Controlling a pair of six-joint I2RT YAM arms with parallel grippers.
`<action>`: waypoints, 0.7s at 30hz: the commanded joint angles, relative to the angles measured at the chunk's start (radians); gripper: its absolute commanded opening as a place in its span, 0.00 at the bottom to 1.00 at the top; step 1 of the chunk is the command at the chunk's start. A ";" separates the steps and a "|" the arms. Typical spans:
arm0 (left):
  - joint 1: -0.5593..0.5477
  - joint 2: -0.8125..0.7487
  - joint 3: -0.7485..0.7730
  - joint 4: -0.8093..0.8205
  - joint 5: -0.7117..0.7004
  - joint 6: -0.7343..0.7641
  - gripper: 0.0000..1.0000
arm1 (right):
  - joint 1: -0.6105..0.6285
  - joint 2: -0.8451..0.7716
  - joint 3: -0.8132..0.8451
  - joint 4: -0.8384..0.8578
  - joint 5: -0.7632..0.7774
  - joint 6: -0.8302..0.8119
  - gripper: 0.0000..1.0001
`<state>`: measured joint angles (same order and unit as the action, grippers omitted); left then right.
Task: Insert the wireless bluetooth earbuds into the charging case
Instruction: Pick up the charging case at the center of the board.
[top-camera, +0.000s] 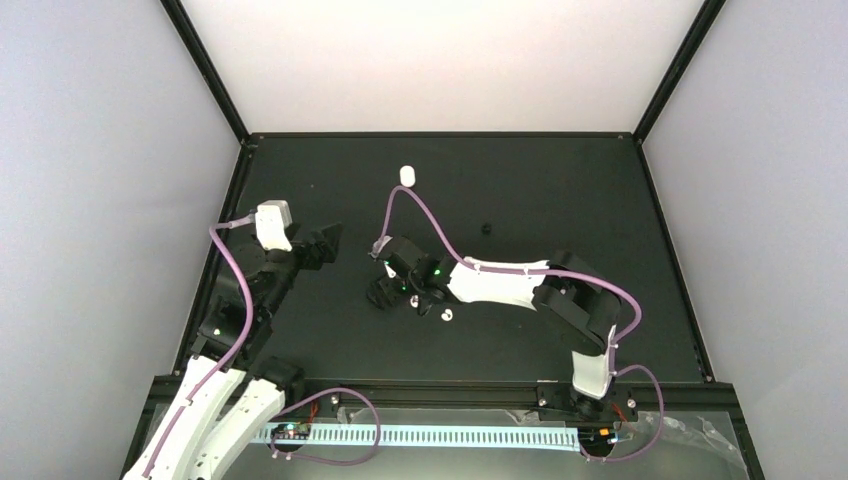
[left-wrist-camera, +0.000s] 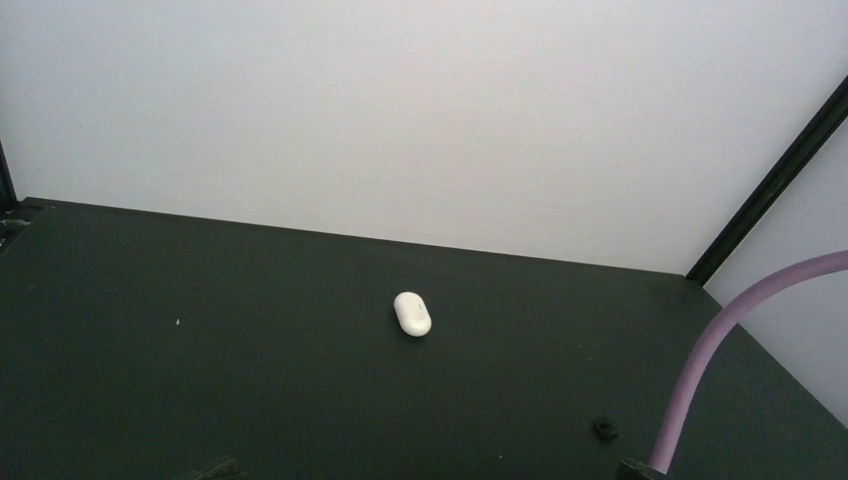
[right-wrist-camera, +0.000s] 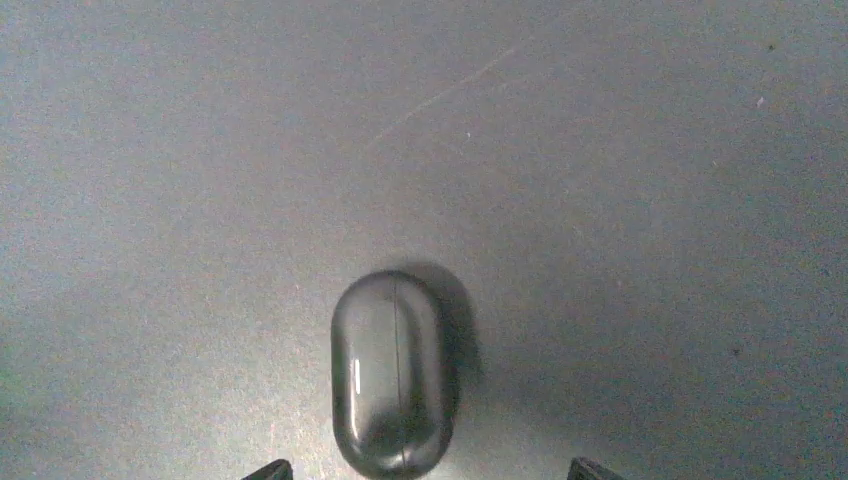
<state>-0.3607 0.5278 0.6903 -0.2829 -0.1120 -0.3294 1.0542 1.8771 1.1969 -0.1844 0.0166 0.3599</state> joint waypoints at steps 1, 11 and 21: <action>-0.004 -0.006 0.005 0.010 -0.012 0.012 0.99 | 0.011 0.038 0.067 -0.015 -0.015 -0.031 0.71; -0.004 -0.025 0.002 0.015 -0.009 0.010 0.99 | 0.027 0.126 0.151 -0.066 0.046 -0.072 0.67; -0.004 -0.019 0.001 0.013 -0.018 0.012 0.99 | 0.036 0.190 0.204 -0.107 0.067 -0.138 0.58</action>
<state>-0.3607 0.5102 0.6891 -0.2829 -0.1127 -0.3290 1.0786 2.0453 1.3716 -0.2703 0.0551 0.2634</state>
